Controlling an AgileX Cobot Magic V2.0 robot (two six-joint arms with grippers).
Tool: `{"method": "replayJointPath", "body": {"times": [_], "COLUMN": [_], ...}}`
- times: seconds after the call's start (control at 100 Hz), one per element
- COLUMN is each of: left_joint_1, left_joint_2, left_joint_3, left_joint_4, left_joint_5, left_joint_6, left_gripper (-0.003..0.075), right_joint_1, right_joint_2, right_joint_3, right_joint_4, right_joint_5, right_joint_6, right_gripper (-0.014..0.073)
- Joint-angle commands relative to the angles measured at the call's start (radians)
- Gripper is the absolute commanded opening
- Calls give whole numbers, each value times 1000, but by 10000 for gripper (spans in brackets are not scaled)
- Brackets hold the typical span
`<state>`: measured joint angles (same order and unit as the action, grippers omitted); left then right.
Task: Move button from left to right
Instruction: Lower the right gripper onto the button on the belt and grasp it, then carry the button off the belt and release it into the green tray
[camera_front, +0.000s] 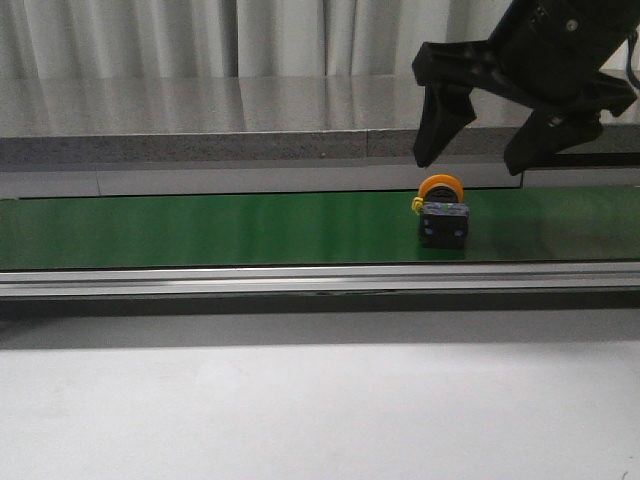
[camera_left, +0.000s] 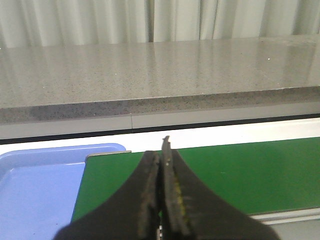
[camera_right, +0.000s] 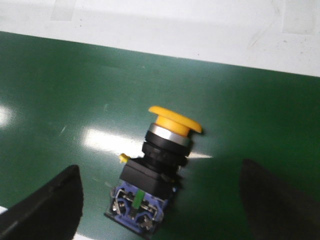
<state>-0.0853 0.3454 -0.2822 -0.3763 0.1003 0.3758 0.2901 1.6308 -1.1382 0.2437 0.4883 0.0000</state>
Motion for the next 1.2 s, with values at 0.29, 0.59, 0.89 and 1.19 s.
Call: {"method": "replayJointPath", "body": {"times": [0.29, 0.59, 0.89, 1.19], "left_joint_1": [-11, -11, -11, -11], "left_joint_2": [5, 5, 5, 5], "left_joint_3": [-28, -28, -28, -28], "left_joint_4": [-10, -10, -10, -10], "left_joint_5": [-80, -80, -80, -80], "left_joint_6": [-2, -2, -2, -2], "left_gripper": [-19, -19, -19, -19], "right_joint_1": [1, 0, -63, -304], "right_joint_2": [78, 80, -5, -77], "right_joint_3": [-42, -56, -175, -221], "right_joint_4": [-53, -53, -169, -296], "right_joint_5": [-29, 59, 191, 230], "right_joint_6": [-12, -12, -12, -12], "right_gripper": [539, 97, 99, 99]}}
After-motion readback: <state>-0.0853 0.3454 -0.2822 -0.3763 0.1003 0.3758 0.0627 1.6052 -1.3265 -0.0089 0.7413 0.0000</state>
